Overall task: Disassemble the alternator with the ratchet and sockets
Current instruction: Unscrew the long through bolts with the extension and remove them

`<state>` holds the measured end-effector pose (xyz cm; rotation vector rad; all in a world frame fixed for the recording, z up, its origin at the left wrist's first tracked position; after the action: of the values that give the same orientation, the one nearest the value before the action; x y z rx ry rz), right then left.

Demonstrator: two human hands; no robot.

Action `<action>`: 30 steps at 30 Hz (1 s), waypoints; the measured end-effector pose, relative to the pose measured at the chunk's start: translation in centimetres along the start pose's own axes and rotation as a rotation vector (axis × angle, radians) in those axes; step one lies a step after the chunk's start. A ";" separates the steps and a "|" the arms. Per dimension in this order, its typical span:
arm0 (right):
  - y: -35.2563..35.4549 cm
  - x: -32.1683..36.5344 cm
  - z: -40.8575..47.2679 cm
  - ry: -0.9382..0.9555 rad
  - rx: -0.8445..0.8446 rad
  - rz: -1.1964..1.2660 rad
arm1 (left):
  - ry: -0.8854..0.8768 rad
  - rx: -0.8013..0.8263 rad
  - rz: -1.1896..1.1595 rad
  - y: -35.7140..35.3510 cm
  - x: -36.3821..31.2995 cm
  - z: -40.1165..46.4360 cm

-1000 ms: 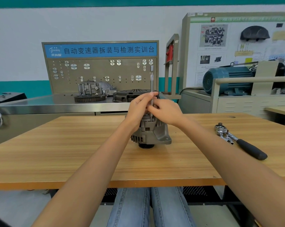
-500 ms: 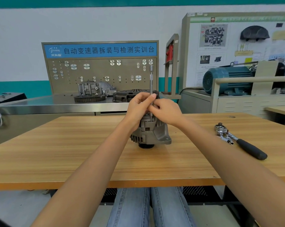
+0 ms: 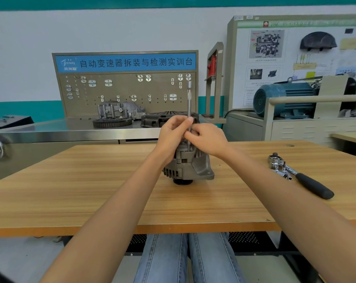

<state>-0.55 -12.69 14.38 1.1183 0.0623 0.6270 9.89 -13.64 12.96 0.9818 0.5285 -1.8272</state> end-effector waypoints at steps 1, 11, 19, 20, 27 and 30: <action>0.0 0.0 0.0 0.005 -0.005 0.001 | -0.003 -0.003 0.006 0.1 0.0 0.0; 0.1 0.0 -0.1 -0.012 -0.014 -0.005 | 0.005 0.033 0.003 -0.5 -0.2 -0.1; 0.0 0.0 -0.1 -0.015 -0.014 -0.005 | 0.004 0.010 0.000 -0.2 -0.1 0.0; 0.0 0.0 0.0 -0.021 -0.010 -0.012 | 0.002 0.010 0.003 -0.2 -0.1 0.0; 0.0 -0.1 -0.1 -0.024 -0.022 -0.007 | 0.012 0.013 -0.016 -0.3 -0.3 -0.1; 0.1 0.0 -0.1 -0.025 -0.020 -0.022 | 0.027 0.027 -0.040 -0.6 -0.4 -0.2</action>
<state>-0.64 -12.57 14.37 1.1041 0.0473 0.5925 9.54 -13.01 13.12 1.0217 0.5445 -1.8637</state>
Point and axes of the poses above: each hand's wrist, its own z-axis towards the middle knuckle, its own y-axis out of the back of the hand, x = y × z, the point moved 7 cm from there along z, towards the middle knuckle, and after that the axes turned 15 degrees about x, right-handed, at the moved point
